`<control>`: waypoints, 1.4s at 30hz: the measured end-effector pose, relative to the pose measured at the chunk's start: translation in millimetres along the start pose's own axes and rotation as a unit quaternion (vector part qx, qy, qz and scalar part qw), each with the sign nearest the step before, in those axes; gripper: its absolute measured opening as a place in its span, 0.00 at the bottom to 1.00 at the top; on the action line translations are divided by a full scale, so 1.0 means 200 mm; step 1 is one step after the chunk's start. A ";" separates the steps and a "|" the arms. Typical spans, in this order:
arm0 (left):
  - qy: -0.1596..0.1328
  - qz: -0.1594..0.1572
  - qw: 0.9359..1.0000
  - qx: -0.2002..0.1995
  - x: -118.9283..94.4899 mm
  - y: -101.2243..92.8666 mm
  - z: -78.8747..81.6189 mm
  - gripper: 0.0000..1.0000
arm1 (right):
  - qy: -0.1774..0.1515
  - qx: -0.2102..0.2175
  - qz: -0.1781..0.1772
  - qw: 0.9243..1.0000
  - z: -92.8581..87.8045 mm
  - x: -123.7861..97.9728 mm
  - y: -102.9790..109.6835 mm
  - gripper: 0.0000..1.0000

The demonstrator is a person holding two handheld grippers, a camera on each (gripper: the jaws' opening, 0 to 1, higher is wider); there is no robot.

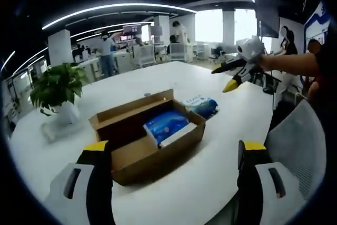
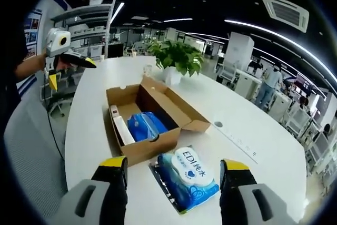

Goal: Operate the shoe box by opening the lid, removing the specified soft item, and placing it in the target area until the item is outside and the box remains undamaged.

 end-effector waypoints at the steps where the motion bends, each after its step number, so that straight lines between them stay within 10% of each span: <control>1: 0.000 0.002 1.000 0.000 -0.01 0.00 0.00 0.99 | 0.000 -0.003 0.002 1.000 0.01 0.01 0.01 0.69; 19: -0.001 0.007 1.000 0.007 -0.01 -0.01 0.01 0.99 | -0.001 -0.065 0.039 0.997 0.15 0.25 0.13 0.62; 24: -0.004 -0.007 1.000 0.009 0.02 0.01 0.04 0.85 | 0.007 -0.082 0.042 0.996 0.18 0.32 0.14 0.58; 42: 0.021 -0.046 0.998 0.048 0.47 0.16 0.13 0.52 | 0.031 -0.079 0.033 0.996 0.17 0.49 0.15 0.43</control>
Point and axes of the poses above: the point that each gripper's makers call its tool centre point, and the gripper's own axes: x roughly forward along the fingers, y roughly to its left, z roughly out of its top, the point moved 5 cm from there along -x, roughly backward along the fingers, and after that the axes turned 8 degrees about x, right-handed, at the moved point
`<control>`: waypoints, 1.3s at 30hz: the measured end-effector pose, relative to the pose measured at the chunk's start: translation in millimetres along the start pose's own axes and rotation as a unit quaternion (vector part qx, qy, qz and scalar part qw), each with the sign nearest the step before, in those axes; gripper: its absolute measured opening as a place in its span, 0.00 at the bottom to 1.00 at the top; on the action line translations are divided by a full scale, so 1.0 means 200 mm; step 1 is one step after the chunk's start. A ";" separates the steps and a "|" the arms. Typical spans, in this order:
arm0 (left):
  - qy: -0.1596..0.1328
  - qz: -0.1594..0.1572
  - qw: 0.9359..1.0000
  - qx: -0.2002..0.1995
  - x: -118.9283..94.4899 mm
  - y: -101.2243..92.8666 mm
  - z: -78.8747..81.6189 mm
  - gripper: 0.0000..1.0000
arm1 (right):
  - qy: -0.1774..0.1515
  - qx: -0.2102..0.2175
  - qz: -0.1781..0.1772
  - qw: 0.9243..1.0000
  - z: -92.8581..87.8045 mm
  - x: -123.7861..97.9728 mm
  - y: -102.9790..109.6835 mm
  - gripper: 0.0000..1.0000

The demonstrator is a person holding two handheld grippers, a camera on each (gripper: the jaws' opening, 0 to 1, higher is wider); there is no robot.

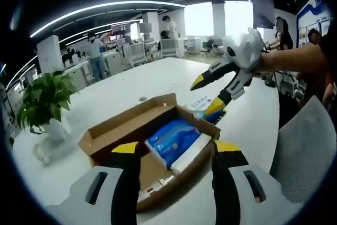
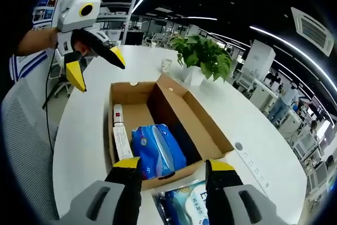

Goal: Operate the shoe box by opening the lid, removing the specified soft item, and placing it in the target area until the item is outside and the box remains undamaged.

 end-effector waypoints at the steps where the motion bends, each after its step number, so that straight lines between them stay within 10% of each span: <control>1: 0.001 -0.003 1.000 0.002 0.02 0.01 0.00 0.52 | 0.003 -0.001 0.001 1.000 0.00 0.01 0.00 0.42; 19: 0.034 -0.041 0.995 0.079 0.43 0.12 -0.05 0.27 | 0.032 -0.018 -0.006 0.999 -0.01 0.18 -0.03 0.30; 39: 0.083 -0.068 0.986 0.126 0.66 0.14 -0.15 0.21 | 0.063 -0.034 -0.022 0.997 -0.02 0.34 -0.05 0.16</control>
Point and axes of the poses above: the point that each gripper's makers call its tool centre point, and the gripper's own axes: x roughly forward along the fingers, y roughly to its left, z roughly out of its top, the point moved 5 cm from there along -x, roughly backward along the fingers, and after that the axes turned 8 degrees about x, right-handed, at the moved point
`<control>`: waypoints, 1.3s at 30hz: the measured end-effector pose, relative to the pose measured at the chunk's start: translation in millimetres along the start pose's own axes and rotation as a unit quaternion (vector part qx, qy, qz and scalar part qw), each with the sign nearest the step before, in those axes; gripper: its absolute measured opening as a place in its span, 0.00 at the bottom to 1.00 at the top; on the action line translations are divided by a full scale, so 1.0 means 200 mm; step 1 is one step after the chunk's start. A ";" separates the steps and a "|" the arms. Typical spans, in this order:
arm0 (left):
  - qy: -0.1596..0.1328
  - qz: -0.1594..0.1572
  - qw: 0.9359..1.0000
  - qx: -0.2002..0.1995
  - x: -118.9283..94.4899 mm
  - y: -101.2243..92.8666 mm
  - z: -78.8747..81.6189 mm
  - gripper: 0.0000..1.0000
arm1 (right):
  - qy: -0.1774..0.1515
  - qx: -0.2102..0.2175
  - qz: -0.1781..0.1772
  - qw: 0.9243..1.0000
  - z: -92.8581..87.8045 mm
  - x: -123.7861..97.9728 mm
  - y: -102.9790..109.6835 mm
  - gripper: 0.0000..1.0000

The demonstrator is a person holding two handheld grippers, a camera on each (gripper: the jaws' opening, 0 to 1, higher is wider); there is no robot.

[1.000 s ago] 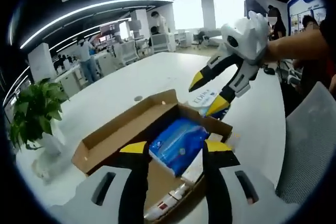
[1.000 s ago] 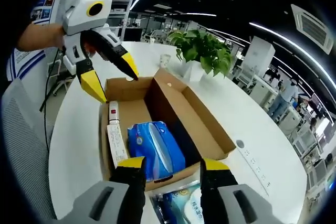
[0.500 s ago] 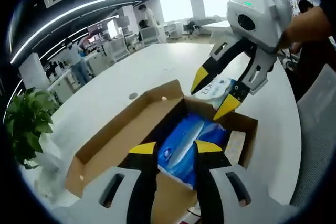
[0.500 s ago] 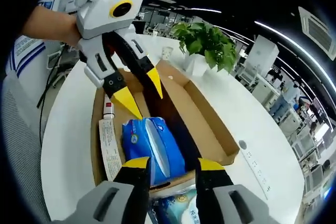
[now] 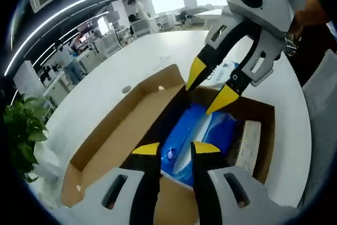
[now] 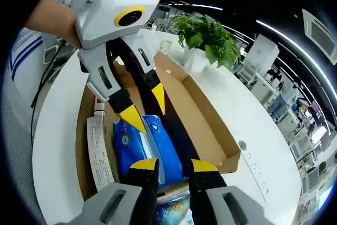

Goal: Operate the shoe box by opening the lid, removing the specified soft item, and placing it in the target area until the item is outside and the box remains undamaged.

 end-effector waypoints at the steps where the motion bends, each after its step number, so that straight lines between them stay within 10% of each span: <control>1: 0.003 0.001 1.000 -0.002 0.01 0.01 -0.01 0.21 | 0.002 -0.001 -0.001 1.000 0.00 0.01 0.00 0.16; 20: 0.045 0.006 0.999 -0.006 0.06 0.02 -0.14 0.05 | 0.065 -0.068 -0.004 0.996 -0.05 0.20 0.05 0.07; 39: 0.020 0.027 0.999 -0.035 -0.03 0.03 -0.10 0.00 | 0.025 -0.065 -0.029 0.997 0.02 0.12 0.06 0.00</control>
Point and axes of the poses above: the point that each gripper's makers call its tool centre point, and the gripper's own axes: x roughly forward along the fingers, y roughly to its left, z roughly out of its top, the point moved 5 cm from there along -x, roughly backward along the fingers, and after that the axes turned 8 degrees about x, right-handed, at the moved point
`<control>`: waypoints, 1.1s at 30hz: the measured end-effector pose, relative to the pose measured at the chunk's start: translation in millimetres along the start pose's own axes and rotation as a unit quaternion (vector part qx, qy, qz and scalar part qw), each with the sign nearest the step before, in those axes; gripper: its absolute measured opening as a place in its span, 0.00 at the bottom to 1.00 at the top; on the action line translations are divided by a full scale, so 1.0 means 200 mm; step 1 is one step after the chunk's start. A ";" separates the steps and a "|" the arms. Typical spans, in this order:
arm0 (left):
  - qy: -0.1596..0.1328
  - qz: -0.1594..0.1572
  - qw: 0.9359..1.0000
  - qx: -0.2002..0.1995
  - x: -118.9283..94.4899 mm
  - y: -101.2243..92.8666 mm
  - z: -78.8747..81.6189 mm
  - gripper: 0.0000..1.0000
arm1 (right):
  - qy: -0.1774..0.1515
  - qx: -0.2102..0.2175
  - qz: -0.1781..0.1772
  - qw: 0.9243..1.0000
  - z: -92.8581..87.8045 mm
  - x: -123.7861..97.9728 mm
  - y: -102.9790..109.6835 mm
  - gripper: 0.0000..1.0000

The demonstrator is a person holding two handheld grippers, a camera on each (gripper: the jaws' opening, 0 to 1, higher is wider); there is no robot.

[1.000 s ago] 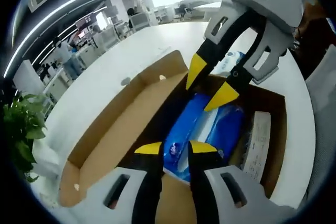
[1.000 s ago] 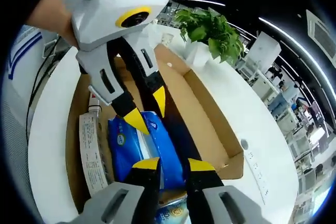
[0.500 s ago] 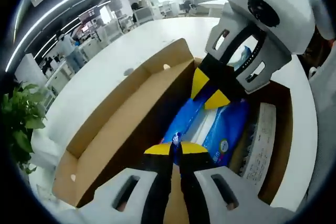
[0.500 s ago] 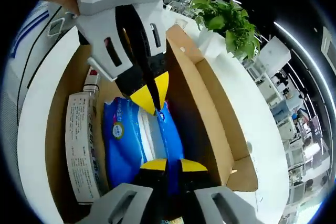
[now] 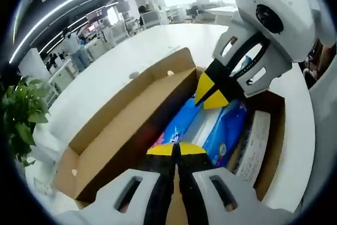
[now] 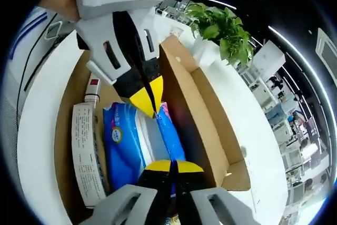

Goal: Operate the shoe box by opening the lid, removing the specified soft item, and placing it in the target area until the item is outside and the box remains undamaged.

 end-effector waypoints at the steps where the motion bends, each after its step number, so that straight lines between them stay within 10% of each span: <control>1: -0.003 0.002 1.000 -0.001 -0.02 0.00 0.01 0.00 | -0.003 0.000 -0.001 1.000 0.01 -0.01 0.00 0.00; 33: -0.038 0.081 0.996 0.002 -0.32 0.13 0.27 0.00 | -0.076 0.033 -0.019 0.996 0.29 -0.26 -0.16 0.00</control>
Point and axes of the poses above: the point that each gripper's makers call its tool centre point, and the gripper's own axes: x roughly forward along the fingers, y roughly to its left, z roughly out of its top, the point moved 5 cm from there along -x, roughly backward along the fingers, and after that the axes turned 8 degrees about x, right-handed, at the moved point
